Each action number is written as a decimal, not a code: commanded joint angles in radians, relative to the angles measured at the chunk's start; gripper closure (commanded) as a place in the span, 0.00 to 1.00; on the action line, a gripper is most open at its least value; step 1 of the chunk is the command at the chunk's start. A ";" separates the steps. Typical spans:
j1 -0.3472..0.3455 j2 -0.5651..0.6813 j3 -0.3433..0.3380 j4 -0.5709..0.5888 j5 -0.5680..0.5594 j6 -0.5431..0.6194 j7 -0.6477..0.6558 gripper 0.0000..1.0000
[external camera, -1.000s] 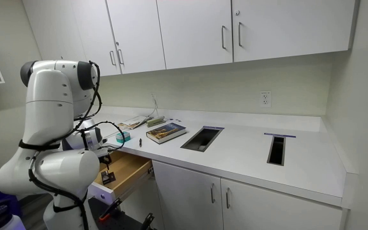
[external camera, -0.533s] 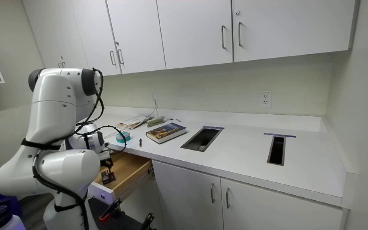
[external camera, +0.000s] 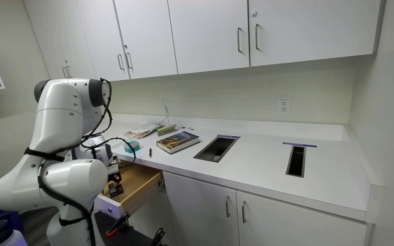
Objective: Remove the black box from the open drawer and put it on the counter
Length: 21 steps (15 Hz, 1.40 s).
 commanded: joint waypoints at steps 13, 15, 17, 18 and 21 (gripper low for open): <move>0.031 -0.218 -0.057 -0.062 0.009 -0.082 0.072 0.81; 0.020 -0.292 -0.048 -0.073 0.007 -0.147 0.075 0.81; 0.000 -0.360 -0.036 -0.071 0.004 -0.223 0.080 0.81; -0.014 -0.389 -0.027 -0.065 0.007 -0.258 0.081 0.81; -0.070 -0.458 0.006 -0.038 0.024 -0.356 0.081 0.81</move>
